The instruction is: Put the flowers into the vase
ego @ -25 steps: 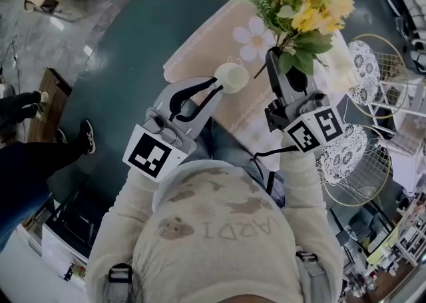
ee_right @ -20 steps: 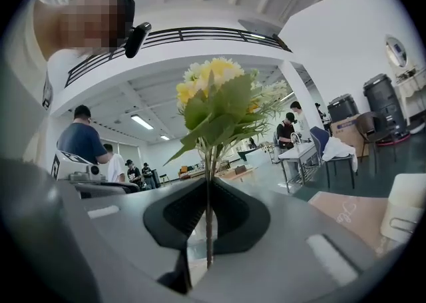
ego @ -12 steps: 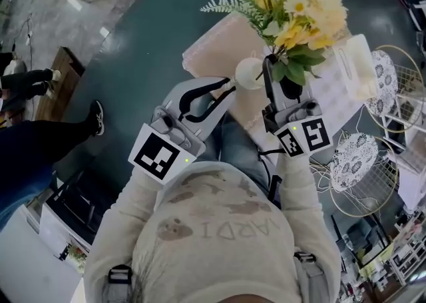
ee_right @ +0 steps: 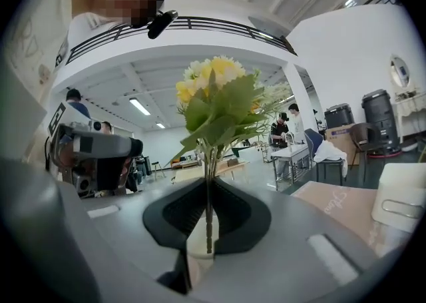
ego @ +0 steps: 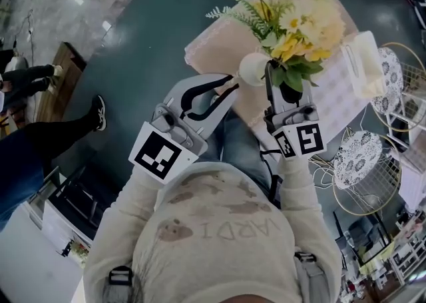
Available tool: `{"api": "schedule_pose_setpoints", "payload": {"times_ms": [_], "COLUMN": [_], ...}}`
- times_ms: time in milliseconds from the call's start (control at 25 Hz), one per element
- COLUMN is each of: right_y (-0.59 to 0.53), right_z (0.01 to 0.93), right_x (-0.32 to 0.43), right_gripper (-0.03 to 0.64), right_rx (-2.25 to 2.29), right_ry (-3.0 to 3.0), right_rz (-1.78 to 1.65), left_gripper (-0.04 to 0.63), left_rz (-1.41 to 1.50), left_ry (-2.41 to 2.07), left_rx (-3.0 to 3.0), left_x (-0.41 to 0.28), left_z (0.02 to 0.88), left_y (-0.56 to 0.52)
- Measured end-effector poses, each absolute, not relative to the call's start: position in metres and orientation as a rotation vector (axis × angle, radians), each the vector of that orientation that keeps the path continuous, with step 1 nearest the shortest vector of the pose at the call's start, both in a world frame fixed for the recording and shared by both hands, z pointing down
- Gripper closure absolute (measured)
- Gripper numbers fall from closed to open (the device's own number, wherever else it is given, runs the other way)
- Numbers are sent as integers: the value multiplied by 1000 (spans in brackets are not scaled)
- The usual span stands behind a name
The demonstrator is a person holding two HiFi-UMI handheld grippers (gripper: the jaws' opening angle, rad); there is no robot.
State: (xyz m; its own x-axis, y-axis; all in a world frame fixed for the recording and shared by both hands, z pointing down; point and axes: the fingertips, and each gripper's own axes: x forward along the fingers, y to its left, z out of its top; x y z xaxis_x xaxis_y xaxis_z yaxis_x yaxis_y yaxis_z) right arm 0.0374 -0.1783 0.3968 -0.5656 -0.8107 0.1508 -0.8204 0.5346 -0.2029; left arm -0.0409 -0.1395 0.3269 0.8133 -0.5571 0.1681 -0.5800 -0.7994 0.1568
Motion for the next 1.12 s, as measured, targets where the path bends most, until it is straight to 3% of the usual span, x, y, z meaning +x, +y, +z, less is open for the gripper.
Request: {"api": "schedule_pose_setpoints", "payload": {"times_ms": [480, 680, 1120], "right_y": [-157, -154, -144], "right_z": [431, 425, 417], "right_x": [36, 30, 37], "right_gripper": [552, 500, 472], "right_rx": [1385, 1365, 1419], "right_ry": [-2672, -2648, -2567], "right_rz": [260, 211, 122], "left_gripper": [549, 549, 549], "left_rz": [201, 205, 207], "left_ry": [-868, -864, -864], "left_rx": [2792, 2799, 2792], "left_x": [-29, -27, -24], "left_z": [339, 337, 339], "left_y": [-131, -128, -128]}}
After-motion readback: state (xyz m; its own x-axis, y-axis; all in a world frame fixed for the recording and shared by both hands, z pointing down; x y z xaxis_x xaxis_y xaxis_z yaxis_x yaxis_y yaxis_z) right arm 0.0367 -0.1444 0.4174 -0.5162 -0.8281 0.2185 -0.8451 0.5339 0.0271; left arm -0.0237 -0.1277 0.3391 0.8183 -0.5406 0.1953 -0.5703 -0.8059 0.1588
